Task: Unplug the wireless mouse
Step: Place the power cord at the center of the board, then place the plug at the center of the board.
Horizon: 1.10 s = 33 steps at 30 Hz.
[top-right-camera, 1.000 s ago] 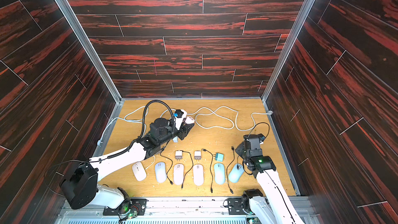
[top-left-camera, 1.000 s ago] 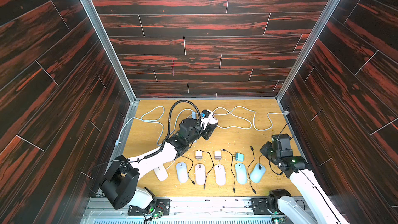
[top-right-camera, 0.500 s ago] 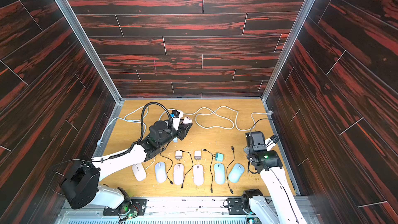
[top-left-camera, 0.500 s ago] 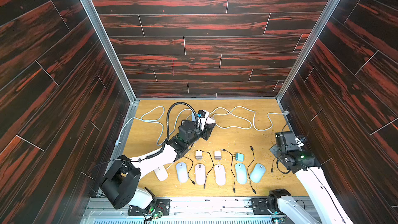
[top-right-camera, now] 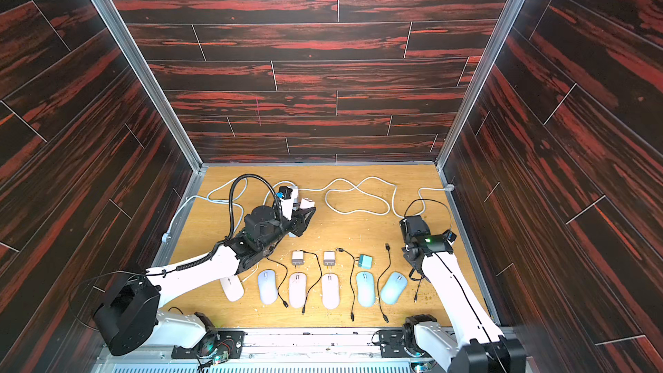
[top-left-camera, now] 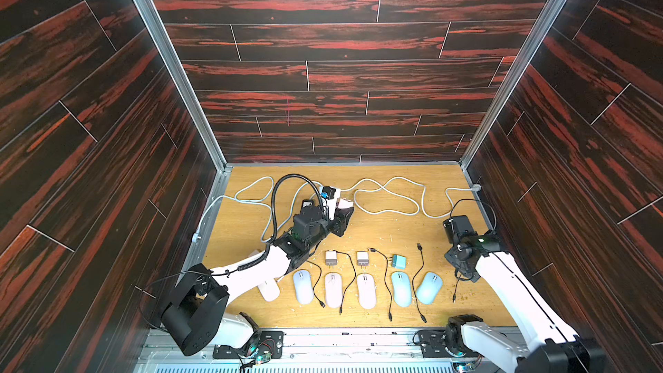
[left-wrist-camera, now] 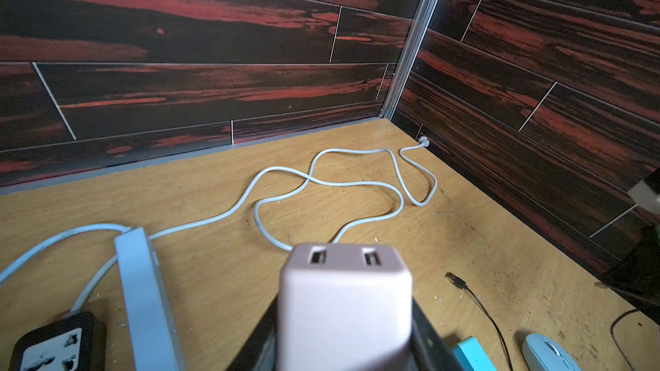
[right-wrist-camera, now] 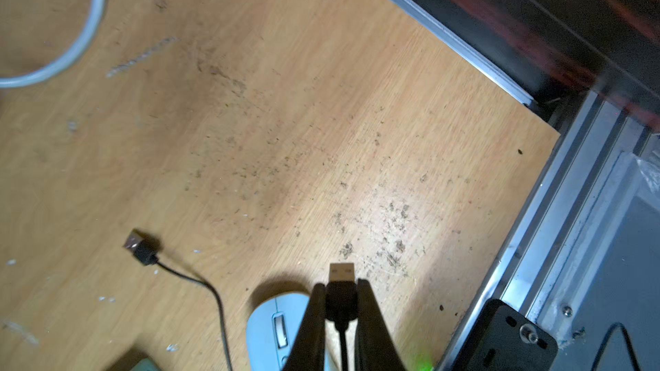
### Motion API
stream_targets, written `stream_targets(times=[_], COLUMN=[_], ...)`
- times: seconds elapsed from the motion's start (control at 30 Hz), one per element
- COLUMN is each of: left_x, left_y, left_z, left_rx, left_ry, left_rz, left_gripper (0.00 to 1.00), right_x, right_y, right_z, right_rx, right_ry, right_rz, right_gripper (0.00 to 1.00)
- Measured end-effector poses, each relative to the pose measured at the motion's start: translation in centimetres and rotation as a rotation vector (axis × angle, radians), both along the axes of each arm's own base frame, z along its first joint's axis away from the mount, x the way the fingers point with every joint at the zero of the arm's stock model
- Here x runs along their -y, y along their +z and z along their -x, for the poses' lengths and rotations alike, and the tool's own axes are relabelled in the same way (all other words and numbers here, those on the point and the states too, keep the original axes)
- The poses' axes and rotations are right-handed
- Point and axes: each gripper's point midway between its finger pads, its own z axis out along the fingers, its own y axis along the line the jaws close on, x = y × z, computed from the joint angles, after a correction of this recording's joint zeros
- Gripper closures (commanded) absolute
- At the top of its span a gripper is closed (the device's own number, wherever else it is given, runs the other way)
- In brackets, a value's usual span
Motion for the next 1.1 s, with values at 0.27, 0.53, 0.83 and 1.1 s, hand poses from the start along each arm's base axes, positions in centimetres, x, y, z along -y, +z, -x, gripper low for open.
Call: stream_targets(times=[0.27,0.53,0.83,1.1], left_x=[-0.4,0.4,3.6,11.0], left_y=[0.9,0.5,-1.1,-3.2], left_z=[0.6,1.7,2.1,2.1], left_rx=[-0.001,-0.013,-0.073,-0.185], left_ry=[-0.001,-0.073,-0.21,-0.317], left_rz=[0.032,0.042,0.0,-0.051], left_gripper=[1.0,1.0,1.0,1.0], right_x=[1.0,1.0,-0.9,-3.8], right_y=[-5.6,-5.4,2.6,8.6], right_z=[-1.0,-3.6,-6.2,-9.1], right_rx=[-0.09,-0.001,0.339,0.501], right_ry=[-0.014,0.015,0.16,0.32], right_rz=[-0.046,-0.06,-0.126,-0.299], right_gripper=[0.64,0.19,0.16,0.23])
